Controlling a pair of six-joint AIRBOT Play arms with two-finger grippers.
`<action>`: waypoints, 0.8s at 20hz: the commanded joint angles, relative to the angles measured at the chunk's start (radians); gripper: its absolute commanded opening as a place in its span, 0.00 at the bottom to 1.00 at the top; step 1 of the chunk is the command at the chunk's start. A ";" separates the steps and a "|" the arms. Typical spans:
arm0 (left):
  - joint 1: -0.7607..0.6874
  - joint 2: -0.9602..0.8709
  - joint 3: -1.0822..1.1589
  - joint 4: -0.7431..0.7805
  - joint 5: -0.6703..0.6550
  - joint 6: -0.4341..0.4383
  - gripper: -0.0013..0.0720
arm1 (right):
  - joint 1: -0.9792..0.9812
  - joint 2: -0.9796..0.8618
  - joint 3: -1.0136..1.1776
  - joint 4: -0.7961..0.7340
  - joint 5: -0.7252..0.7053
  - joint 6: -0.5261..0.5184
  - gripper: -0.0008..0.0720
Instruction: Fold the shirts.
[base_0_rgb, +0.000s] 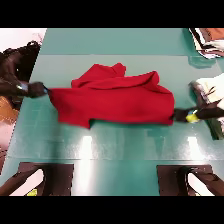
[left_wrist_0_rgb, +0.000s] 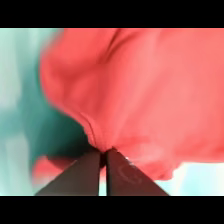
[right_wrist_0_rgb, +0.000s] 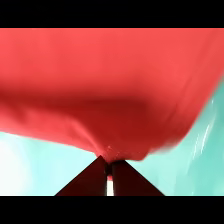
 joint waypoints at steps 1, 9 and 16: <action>0.001 0.154 0.212 -0.002 -0.008 -0.062 0.06 | -0.045 0.111 0.293 0.005 -0.063 0.000 0.03; 0.001 0.233 0.977 -0.004 -0.031 -0.163 0.06 | -0.217 0.173 0.950 -0.004 -0.075 -0.071 0.03; 0.001 0.219 1.062 -0.012 -0.003 -0.164 0.06 | -0.392 0.024 1.274 0.008 0.209 -0.073 0.03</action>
